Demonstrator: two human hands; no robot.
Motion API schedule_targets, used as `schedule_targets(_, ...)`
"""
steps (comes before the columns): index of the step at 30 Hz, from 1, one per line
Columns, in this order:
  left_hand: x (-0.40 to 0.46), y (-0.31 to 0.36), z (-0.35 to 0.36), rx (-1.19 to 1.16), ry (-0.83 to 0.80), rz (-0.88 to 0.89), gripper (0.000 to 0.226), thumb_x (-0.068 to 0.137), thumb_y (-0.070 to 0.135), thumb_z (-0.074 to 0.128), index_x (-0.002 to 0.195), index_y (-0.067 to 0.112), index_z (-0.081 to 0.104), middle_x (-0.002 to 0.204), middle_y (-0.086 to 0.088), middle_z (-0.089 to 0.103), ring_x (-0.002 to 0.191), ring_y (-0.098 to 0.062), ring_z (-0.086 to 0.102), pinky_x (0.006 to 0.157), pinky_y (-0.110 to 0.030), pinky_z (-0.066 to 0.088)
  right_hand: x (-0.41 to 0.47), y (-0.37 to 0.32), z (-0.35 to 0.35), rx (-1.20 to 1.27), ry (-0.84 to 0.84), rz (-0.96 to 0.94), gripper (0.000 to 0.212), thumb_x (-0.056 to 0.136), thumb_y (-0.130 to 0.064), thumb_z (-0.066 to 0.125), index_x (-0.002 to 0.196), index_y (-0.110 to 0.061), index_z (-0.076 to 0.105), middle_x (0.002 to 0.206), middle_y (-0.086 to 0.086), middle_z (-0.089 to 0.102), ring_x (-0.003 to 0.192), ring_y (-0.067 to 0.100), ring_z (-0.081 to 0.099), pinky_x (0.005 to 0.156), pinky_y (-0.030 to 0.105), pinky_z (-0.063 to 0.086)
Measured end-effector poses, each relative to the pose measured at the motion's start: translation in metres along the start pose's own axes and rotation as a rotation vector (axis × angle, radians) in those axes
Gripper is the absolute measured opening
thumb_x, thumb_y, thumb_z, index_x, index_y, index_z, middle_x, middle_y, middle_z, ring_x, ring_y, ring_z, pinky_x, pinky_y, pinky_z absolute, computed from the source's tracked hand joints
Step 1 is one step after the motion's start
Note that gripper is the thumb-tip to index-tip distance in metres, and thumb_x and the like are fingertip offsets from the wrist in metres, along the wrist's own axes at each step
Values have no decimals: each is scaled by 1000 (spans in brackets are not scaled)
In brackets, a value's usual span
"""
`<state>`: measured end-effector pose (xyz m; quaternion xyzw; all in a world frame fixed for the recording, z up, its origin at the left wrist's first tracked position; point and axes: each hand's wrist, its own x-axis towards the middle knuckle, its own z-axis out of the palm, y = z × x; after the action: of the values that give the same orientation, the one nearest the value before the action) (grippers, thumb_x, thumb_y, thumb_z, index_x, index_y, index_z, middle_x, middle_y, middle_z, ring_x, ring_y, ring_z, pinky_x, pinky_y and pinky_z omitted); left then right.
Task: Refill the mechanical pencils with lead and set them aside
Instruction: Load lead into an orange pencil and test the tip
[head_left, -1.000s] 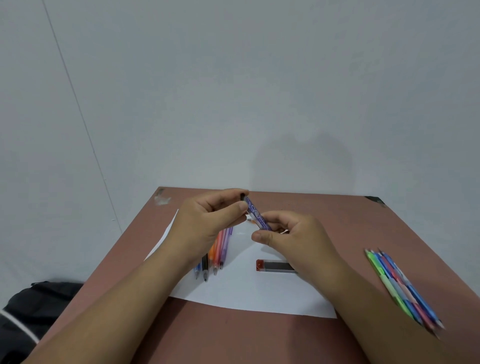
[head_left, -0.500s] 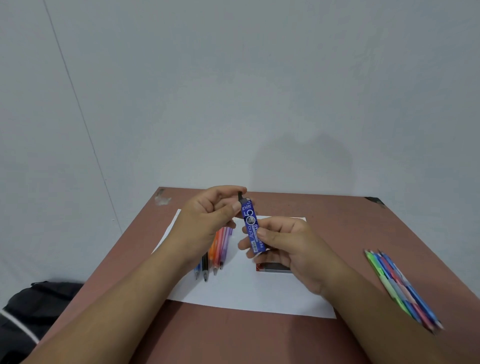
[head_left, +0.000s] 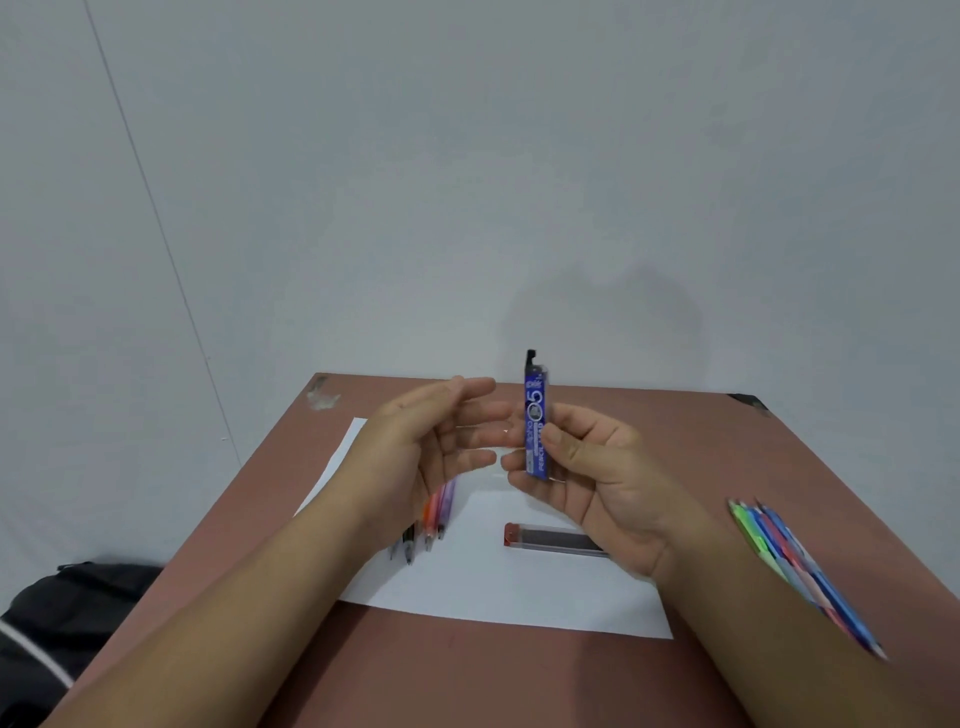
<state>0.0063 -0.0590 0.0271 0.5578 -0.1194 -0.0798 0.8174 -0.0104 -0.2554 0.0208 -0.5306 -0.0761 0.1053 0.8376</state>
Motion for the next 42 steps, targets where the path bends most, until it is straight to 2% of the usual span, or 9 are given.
schedule_targets(4,-1,3,2,-148,-38,-166,54,95,42,49,123,-2,64,120,-27,68,90,-30,73,75,-31,62,1,-5,-2,130,4,-13,22,85,-12,62,99,-4,77,105,22,73,93,34,74,76,40,63)
schedule_targets(11,-3,5,3,-152,-102,-299,69,96,54,44,125,-4,65,119,-29,67,90,-33,73,77,-33,63,3,-7,-4,128,62,-145,28,86,-8,63,113,-5,67,110,18,74,103,31,73,83,39,62)
schedule_targets(17,-4,7,5,-183,-69,-418,81,93,65,45,127,-6,62,118,-31,67,99,-41,72,77,-37,64,0,-4,-8,-891,271,-550,34,88,-3,75,106,-31,74,104,-18,75,103,0,69,89,17,52)
schedule_targets(23,-4,9,3,-239,-51,-453,84,92,66,46,127,-9,58,119,-34,66,105,-44,70,87,-43,60,14,2,-31,-1412,303,-892,38,88,0,73,118,-24,75,110,-9,69,105,13,60,97,3,32)
schedule_targets(29,-2,7,0,-273,-44,-463,85,94,65,45,128,-11,58,122,-35,64,108,-44,69,90,-43,57,15,-3,-38,-1558,354,-985,47,86,8,72,123,-21,73,112,1,70,105,23,62,91,35,55)
schedule_targets(34,-2,5,3,-305,-55,-475,83,91,62,48,126,-13,56,123,-37,62,112,-47,66,94,-46,54,6,-9,-24,-1475,273,-695,98,95,-9,66,149,-65,6,113,-13,61,103,4,52,80,10,43)
schedule_targets(35,-2,5,2,-309,-51,-475,83,91,62,48,126,-14,55,123,-38,62,113,-47,65,94,-46,54,6,-8,-24,-1496,258,-725,100,94,-7,67,150,-64,6,112,-13,61,103,5,52,80,12,46)
schedule_targets(39,0,5,-1,-343,-56,-476,87,93,63,47,132,-14,52,127,-38,60,116,-49,63,93,-45,56,12,-6,-34,-1687,155,-1069,75,75,19,71,138,-22,63,114,0,66,109,26,58,74,44,59)
schedule_targets(42,2,4,-5,-348,-82,-473,89,93,64,45,134,-14,52,130,-34,59,120,-48,61,98,-44,53,12,-9,-28,-1843,52,-1046,108,66,22,64,157,-30,36,117,-12,54,110,21,51,61,41,57)
